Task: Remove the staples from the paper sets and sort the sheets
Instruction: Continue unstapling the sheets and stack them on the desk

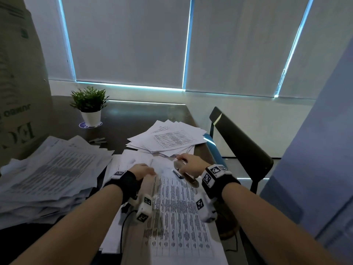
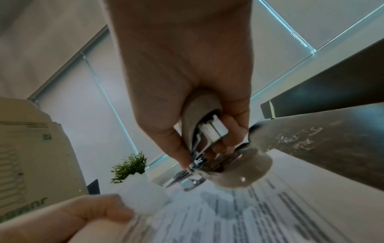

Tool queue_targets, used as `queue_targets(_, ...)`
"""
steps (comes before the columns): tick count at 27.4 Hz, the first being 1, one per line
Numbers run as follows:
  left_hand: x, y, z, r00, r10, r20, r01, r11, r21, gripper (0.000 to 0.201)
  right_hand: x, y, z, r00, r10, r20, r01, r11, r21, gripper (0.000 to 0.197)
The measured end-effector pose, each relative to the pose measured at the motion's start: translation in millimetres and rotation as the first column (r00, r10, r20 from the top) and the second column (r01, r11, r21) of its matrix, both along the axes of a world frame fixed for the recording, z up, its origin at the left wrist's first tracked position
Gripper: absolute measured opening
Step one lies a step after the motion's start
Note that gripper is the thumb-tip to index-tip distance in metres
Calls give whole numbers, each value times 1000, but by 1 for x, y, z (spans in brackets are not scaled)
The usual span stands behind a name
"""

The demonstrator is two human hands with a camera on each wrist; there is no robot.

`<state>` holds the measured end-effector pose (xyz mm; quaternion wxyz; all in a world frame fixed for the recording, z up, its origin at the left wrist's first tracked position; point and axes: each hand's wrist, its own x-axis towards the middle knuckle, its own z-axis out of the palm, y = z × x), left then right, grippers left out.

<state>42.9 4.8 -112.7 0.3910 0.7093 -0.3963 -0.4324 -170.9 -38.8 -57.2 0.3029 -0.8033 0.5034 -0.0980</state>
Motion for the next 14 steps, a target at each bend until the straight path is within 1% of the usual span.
queue_targets(2, -2, -6, 2, 999, -9, 45, 9, 1000, 6, 16, -2, -1, -6, 999, -25, 43, 23, 999, 43, 47)
queue_targets(4, -6, -13, 2, 991, 1, 132, -8, 998, 54, 20, -7, -5, -11, 998, -50, 48, 47, 998, 47, 35)
queue_targets(6, -10, -18, 5, 977, -20, 210, -8, 992, 128, 7, -14, -9, -10, 997, -44, -66, 44, 999, -10, 23)
queue_targets(7, -10, -20, 8, 970, -24, 242, -16, 987, 161, 3, -18, -12, -10, 991, -49, -125, 46, 998, -34, 20)
queue_targets(8, -10, -22, 10, 960, -44, 276, -5, 985, 175, 8, -22, -15, -11, 982, -52, -183, 43, 998, -56, 20)
queue_targets(9, -10, -28, 9, 937, -103, 333, 39, 981, 193, 10, -26, -18, -11, 972, -52, -230, 35, 996, -79, 21)
queue_targets(10, -10, -33, 8, 917, -159, 366, 88, 975, 203, 8, -31, -21, -12, 961, -61, -269, 35, 995, -99, 23)
queue_targets(11, -10, -35, 7, 876, -232, 422, 144, 962, 231, 6, -35, -22, -13, 952, -75, -298, 45, 993, -106, 26)
queue_targets(12, -9, -36, 6, 881, -233, 411, 150, 963, 224, 12, -38, -24, -13, 942, -85, -325, 51, 992, -111, 30)
queue_targets(13, -8, -38, 3, 909, -196, 367, 123, 970, 212, 19, -40, -23, -13, 932, -87, -352, 50, 992, -113, 35)
queue_targets(14, -7, -38, 1, 942, -158, 295, 100, 974, 202, 23, -42, -23, -12, 919, -83, -385, 44, 993, -108, 39)
